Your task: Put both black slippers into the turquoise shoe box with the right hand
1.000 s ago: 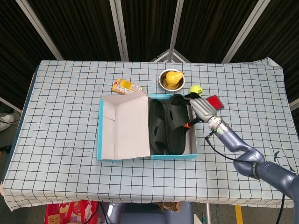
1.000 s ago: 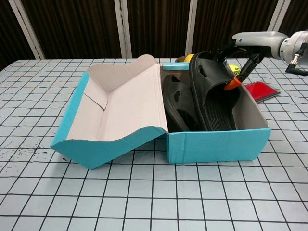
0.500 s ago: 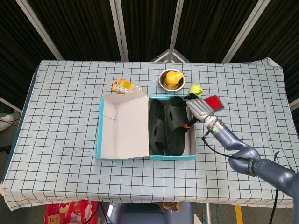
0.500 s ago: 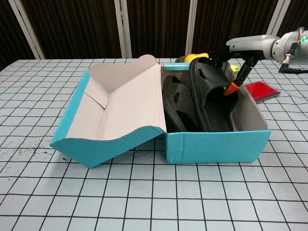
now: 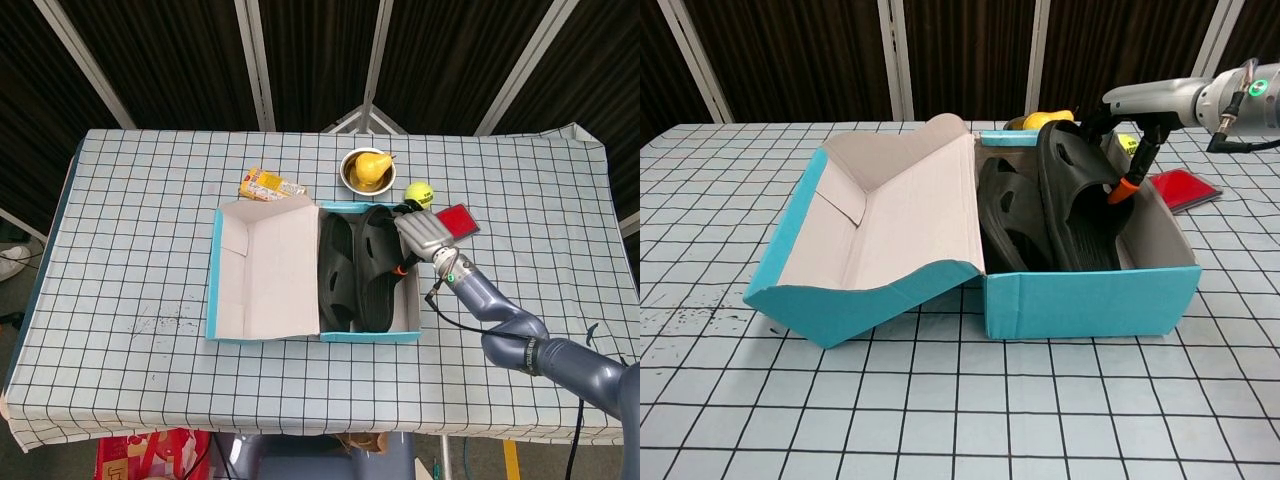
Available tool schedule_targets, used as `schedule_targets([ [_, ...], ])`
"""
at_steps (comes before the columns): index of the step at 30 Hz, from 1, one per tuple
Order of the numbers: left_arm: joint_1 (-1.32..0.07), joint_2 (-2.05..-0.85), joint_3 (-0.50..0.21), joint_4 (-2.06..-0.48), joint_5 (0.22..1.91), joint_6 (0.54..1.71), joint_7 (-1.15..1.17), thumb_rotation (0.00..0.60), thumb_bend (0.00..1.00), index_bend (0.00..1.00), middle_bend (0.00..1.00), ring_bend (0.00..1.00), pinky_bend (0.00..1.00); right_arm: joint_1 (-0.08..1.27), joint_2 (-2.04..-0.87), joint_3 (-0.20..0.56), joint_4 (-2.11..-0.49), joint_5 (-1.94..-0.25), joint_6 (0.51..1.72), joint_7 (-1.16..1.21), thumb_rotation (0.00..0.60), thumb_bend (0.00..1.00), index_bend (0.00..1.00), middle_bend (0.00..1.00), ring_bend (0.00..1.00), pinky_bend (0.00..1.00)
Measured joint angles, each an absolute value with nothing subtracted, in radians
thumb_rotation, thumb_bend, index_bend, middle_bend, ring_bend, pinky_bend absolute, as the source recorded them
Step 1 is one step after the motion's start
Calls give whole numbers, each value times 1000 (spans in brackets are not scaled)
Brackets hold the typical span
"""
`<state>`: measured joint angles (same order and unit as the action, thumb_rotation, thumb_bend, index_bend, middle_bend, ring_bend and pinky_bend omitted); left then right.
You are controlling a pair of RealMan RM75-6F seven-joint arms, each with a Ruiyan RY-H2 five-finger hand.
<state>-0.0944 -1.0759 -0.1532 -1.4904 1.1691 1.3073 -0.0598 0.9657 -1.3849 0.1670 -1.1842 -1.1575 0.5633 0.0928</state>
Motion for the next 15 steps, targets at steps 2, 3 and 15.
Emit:
schedule_targets([
  [2, -95, -1076, -153, -1490, 1170, 1306, -61, 600, 382, 54, 0, 0, 68, 970, -1385, 163, -1185, -1134, 557, 62, 600, 170, 614, 508, 136, 0],
  [3, -95, -1076, -153, -1489, 1170, 1306, -62, 600, 382, 54, 0, 0, 68, 971, -1386, 162, -1185, -1124, 555, 50, 600, 171, 614, 508, 136, 0],
  [15, -98, -1078, -151, -1489, 1172, 1301, -60, 600, 382, 54, 0, 0, 68, 974, -1345, 155, -1239, -1025, 553, -45, 600, 170, 562, 484, 105, 0],
])
